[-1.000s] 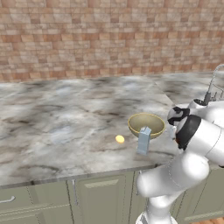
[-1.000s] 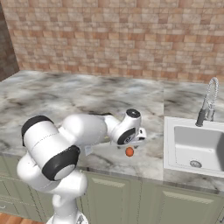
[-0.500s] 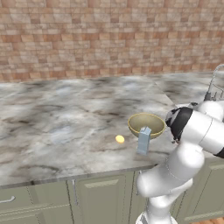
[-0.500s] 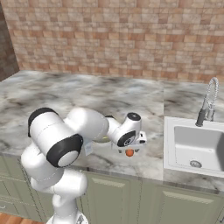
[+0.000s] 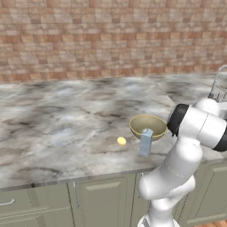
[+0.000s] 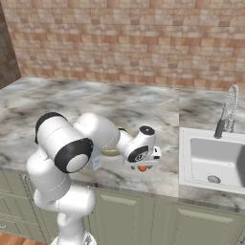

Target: Gather the eggs and milk located in the vicinity of the sink area and place them right next to the bowl.

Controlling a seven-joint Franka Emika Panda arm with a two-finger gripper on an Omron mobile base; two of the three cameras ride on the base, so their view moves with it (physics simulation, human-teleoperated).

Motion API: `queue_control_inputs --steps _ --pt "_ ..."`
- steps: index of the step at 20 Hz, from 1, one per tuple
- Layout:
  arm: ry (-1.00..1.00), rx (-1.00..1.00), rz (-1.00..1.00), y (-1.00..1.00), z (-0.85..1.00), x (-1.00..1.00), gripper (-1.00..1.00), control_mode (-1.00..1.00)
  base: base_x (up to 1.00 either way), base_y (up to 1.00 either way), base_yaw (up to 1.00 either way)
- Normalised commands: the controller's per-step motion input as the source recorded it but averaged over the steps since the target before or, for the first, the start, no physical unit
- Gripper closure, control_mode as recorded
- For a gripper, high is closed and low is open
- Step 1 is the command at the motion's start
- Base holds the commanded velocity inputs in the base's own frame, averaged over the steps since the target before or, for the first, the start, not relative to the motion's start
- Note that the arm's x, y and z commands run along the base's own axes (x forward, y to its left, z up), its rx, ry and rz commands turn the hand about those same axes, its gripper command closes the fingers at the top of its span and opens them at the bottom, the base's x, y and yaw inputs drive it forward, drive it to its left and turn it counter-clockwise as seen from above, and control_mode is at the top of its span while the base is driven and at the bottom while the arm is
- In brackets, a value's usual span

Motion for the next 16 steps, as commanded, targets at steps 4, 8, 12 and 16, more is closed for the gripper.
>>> queue_control_inputs --steps 4,8,12,16 --pt "0.04 0.0 0.0 0.0 -0.17 0.05 1.0 -1.0 0.0 0.0 0.0" --pt "0.02 0.0 0.0 0.0 -0.24 0.0 1.0 -1.0 0.0 0.0 0.0" --pt "0.01 0.02 0.0 0.0 -0.28 0.0 1.0 -1.0 0.0 0.0 0.0" --pt "0.0 0.07 0.0 0.0 -0.06 0.0 1.0 -1.0 0.0 0.0 0.0"
